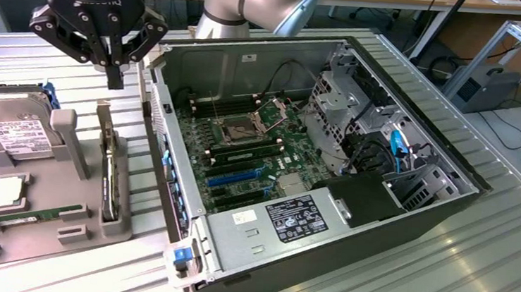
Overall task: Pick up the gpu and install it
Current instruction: 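Reach for the gpu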
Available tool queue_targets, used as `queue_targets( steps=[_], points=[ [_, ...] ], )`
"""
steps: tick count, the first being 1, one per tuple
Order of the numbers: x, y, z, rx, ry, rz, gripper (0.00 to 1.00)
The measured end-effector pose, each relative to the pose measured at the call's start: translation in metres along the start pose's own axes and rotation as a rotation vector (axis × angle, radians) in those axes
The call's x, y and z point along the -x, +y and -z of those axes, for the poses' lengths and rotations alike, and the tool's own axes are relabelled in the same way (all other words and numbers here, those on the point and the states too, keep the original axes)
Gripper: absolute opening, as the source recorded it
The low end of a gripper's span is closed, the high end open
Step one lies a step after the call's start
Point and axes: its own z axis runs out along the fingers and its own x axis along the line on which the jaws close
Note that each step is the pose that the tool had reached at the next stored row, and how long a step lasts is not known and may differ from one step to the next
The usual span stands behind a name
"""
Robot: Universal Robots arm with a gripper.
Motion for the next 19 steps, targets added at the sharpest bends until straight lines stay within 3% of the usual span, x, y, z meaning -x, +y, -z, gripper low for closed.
queue_targets(
  steps=[19],
  points=[
    [-0.011,-0.0008,0.0003,-0.0012,-0.0001,0.0,0.11]
  ],
)
